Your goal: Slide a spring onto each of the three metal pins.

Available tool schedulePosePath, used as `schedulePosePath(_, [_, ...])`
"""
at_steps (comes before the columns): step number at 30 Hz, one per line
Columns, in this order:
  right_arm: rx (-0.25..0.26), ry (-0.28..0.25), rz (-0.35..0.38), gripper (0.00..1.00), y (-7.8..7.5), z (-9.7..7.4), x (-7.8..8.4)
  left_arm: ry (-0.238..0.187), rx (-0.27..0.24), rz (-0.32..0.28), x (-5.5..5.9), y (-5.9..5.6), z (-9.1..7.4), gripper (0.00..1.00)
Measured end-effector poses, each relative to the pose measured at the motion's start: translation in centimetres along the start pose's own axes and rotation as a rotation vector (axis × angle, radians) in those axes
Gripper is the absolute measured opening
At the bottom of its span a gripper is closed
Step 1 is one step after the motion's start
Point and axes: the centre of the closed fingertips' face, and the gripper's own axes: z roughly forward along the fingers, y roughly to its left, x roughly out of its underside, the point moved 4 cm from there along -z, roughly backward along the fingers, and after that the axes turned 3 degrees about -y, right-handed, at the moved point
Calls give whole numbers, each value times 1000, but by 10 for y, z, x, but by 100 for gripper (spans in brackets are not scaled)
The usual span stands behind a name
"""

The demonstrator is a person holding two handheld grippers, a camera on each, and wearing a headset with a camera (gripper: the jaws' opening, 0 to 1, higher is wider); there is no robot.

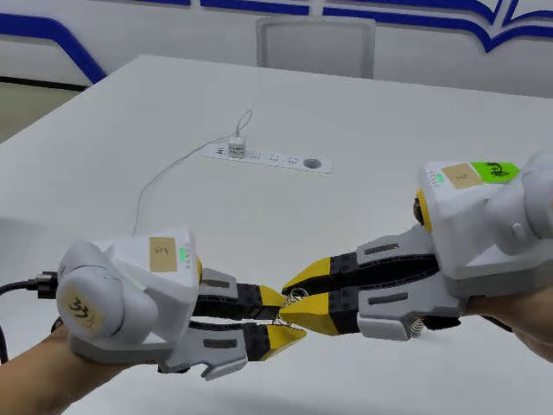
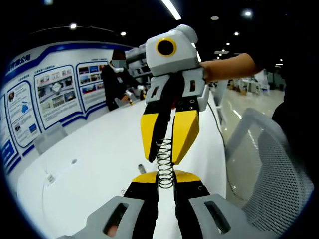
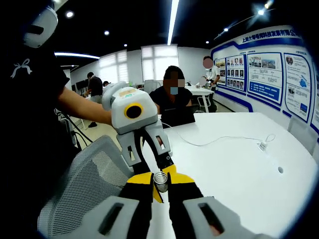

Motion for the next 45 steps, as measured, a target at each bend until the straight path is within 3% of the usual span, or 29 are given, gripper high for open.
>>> schedulePosePath(8, [27, -8, 0, 11, -1, 2, -2, -6, -23, -17, 0, 3, -2, 10])
schedulePosePath(10, [30, -5, -3, 11, -2, 3, -2, -13, -35, -52, 1, 3, -3, 11])
schedulePosePath(14, [43, -9, 0, 11, -4, 4, -3, -7, -60, -68, 4, 9, -7, 13])
schedulePosePath(26, [70, 0, 5, 11, -13, 3, -4, 22, -124, -118, 16, 19, -20, 41])
schedulePosePath(31, [81, 4, 17, 11, -17, 3, -2, -15, -170, -135, 11, 26, -28, 55])
schedulePosePath(40, [112, 31, 30, 11, -29, 6, 5, -3, -256, -170, 20, 39, -49, 73])
schedulePosePath(45, [135, 34, 49, 11, -39, 5, 8, 21, -323, -207, 30, 47, -60, 89])
